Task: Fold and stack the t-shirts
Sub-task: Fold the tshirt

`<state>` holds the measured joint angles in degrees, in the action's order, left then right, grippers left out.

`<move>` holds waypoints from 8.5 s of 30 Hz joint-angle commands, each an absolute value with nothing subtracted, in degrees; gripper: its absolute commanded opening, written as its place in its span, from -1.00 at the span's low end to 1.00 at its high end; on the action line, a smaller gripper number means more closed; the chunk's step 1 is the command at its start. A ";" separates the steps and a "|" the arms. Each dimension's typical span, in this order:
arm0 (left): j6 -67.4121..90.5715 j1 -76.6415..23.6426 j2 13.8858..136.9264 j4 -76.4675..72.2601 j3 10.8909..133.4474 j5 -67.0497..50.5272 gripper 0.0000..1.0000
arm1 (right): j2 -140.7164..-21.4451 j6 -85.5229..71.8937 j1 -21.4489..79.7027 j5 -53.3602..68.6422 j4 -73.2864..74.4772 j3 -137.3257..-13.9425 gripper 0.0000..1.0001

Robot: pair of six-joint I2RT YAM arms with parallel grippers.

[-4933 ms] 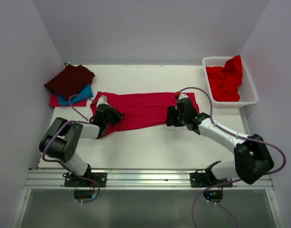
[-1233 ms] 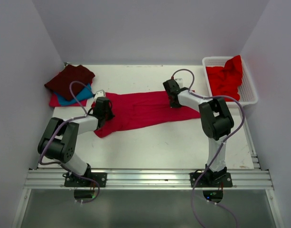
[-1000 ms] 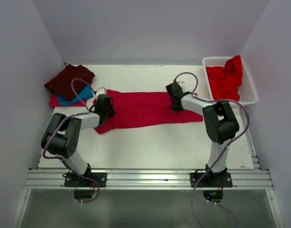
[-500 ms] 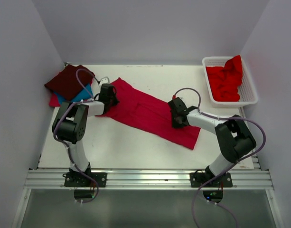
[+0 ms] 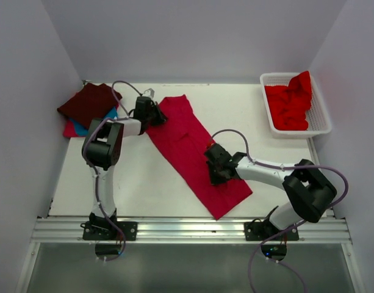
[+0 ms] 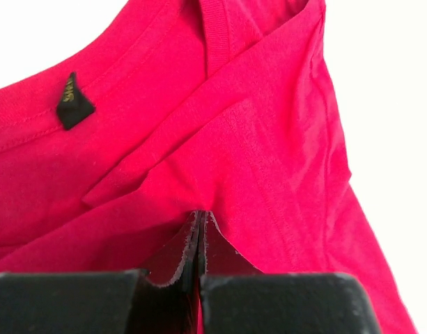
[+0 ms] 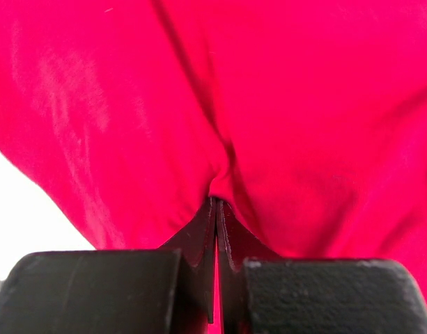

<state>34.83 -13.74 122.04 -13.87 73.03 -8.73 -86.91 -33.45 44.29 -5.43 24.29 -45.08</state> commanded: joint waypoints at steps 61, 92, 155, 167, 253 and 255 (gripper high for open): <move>44.36 -36.02 38.46 18.18 26.11 -14.50 0.60 | -61.98 -51.85 60.56 -30.33 39.38 -44.50 0.97; 70.74 -64.51 56.25 -3.25 13.63 -15.30 0.49 | -42.02 -71.54 60.47 -15.65 38.93 -23.47 0.45; 86.92 -75.67 65.04 10.90 13.19 12.39 -0.31 | -40.61 -73.12 60.56 -10.64 39.29 -22.15 -0.05; 86.92 -75.94 63.11 10.99 12.66 13.88 -1.00 | -41.31 -74.70 60.64 -6.69 40.61 -20.75 -0.13; 39.55 -61.44 70.84 8.70 42.10 29.36 -1.00 | -69.96 -37.89 50.10 -26.63 30.50 -50.01 -1.00; 39.20 -60.13 70.93 8.09 41.66 28.92 -1.00 | -70.57 -37.36 49.14 -26.37 29.45 -50.01 -1.00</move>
<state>42.24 -61.95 70.78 13.04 40.07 28.86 -70.00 -40.45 50.33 -25.93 32.53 -47.62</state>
